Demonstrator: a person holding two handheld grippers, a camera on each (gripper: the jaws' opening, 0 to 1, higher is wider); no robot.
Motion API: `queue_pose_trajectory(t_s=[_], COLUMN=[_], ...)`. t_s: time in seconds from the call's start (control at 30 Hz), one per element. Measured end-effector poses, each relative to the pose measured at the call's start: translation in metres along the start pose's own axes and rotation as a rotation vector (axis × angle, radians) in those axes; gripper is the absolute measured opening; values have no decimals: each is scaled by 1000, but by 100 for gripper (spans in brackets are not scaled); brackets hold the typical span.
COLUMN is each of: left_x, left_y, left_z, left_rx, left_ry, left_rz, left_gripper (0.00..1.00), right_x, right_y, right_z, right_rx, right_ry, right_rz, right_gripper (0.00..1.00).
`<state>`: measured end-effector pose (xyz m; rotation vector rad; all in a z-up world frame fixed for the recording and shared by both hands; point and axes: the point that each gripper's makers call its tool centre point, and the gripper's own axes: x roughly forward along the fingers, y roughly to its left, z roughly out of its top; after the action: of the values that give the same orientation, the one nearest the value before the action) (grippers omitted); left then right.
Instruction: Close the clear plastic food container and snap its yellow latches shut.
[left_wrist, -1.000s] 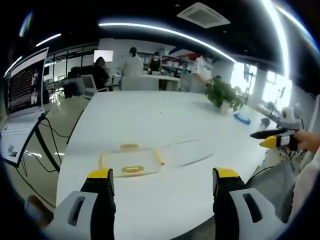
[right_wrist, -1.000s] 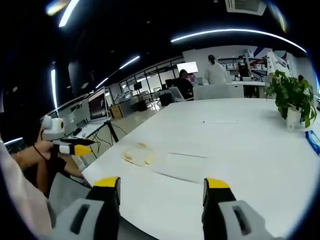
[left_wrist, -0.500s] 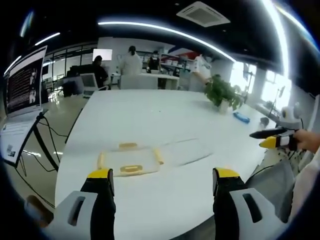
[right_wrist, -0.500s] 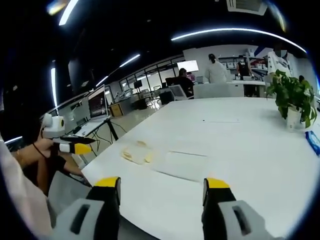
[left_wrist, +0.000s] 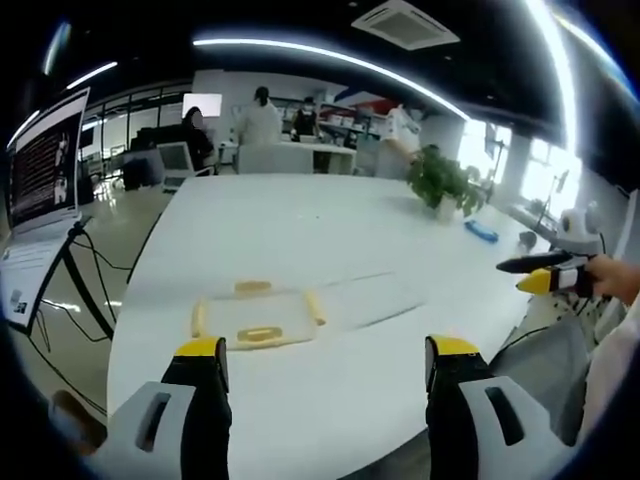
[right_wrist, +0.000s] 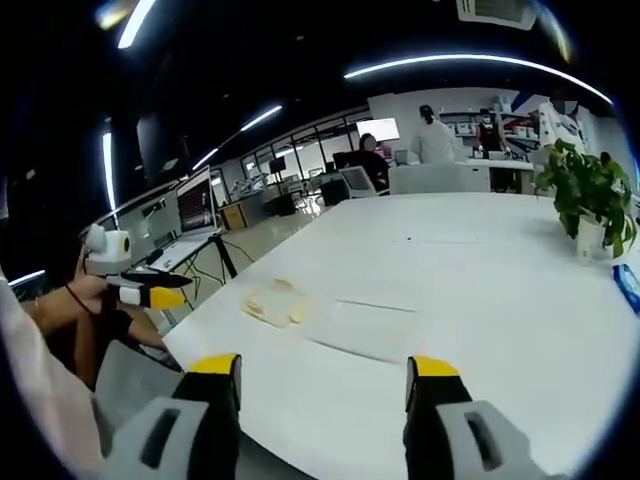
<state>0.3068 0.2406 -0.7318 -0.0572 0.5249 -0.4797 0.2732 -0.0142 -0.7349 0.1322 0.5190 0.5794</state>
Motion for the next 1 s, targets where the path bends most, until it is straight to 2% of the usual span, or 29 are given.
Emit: queue_pose_trajectory(t_s=[0.5,1.0], left_x=[10,27], left_y=[9,21], left_z=[1,2], left_rx=[-8,-6], left_ry=[9,36], left_rz=[0,-5], left_gripper=[80,80], right_x=[9,32], right_y=[-5,-4], right_z=[0,13], right_rx=[9,-12], right_ry=[13,29], right_rz=[-4,20], right_gripper=[66,66])
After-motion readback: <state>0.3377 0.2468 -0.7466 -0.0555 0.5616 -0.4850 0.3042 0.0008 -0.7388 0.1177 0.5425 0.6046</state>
